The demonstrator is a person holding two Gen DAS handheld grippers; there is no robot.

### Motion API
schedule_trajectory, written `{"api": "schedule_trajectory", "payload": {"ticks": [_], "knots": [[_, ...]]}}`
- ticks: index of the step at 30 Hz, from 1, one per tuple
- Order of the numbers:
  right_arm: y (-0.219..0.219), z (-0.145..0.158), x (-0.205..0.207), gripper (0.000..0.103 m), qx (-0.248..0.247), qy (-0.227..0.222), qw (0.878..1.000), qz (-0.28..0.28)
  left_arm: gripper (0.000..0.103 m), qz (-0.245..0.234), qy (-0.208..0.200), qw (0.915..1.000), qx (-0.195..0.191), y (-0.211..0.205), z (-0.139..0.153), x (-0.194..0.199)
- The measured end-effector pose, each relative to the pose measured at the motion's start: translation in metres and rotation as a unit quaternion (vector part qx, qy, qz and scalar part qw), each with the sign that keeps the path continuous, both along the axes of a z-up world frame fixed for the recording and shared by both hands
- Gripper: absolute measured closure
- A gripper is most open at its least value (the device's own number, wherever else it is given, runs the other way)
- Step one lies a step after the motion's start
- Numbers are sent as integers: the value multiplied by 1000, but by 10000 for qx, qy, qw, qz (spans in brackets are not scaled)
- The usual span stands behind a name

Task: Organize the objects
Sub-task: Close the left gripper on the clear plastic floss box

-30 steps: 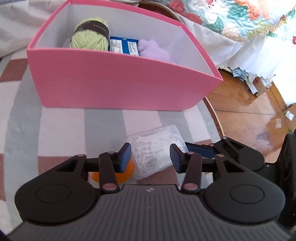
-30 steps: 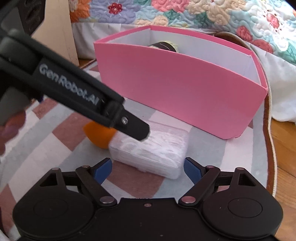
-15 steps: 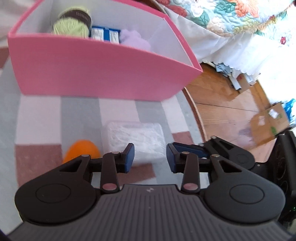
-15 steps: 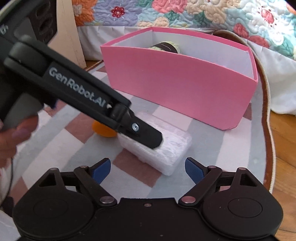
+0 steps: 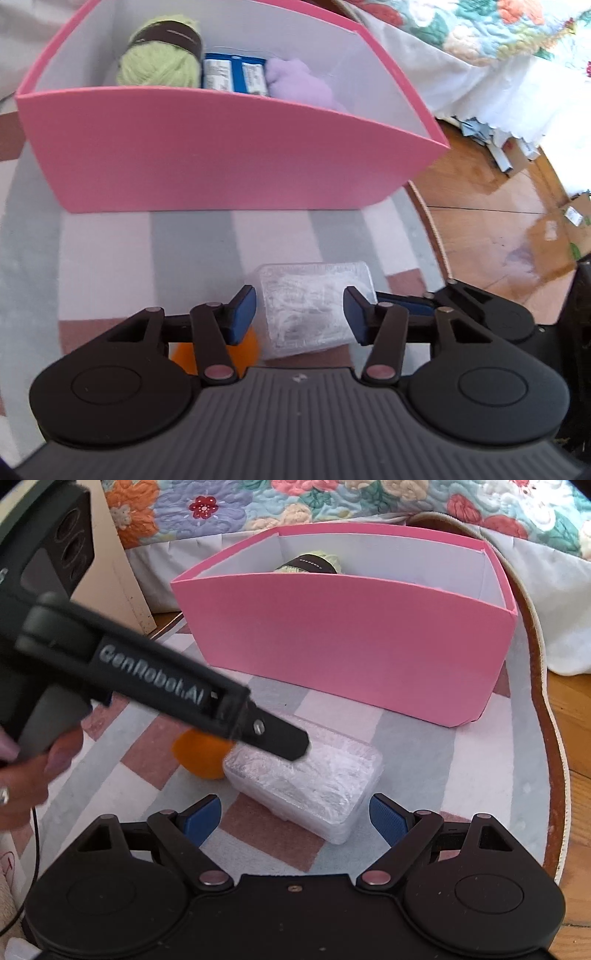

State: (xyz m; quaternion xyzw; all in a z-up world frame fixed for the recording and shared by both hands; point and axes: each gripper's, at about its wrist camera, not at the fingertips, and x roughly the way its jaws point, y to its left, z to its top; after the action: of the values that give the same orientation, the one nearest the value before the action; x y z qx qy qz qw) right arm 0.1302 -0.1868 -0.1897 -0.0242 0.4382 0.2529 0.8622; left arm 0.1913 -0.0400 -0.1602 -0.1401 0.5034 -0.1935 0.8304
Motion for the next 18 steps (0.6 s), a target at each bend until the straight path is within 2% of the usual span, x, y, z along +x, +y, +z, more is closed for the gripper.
{"api": "schedule_trajectory", "payload": {"ticks": [4,6,9,11,18], "knots": [[-7,-1,2,11,-87,61,9995,-301,60,-111,77,9995,-278,-3,2,-2],[-13,-2,4,11,27,103,9993,-369,65,-77,37,9999,-96,-9,2,-4],[-13,-5,6,12,35,188,9989,-432,65,-57,-61,9997,220,-21,-1,-11],[-10,-6,6,9,-31,149,9989,-452,65,-34,-142,9995,286,-23,-1,-13],[-6,-13,6,8,-114,78,9989,-438,58,109,73,9999,-3,-15,-8,-10]]}}
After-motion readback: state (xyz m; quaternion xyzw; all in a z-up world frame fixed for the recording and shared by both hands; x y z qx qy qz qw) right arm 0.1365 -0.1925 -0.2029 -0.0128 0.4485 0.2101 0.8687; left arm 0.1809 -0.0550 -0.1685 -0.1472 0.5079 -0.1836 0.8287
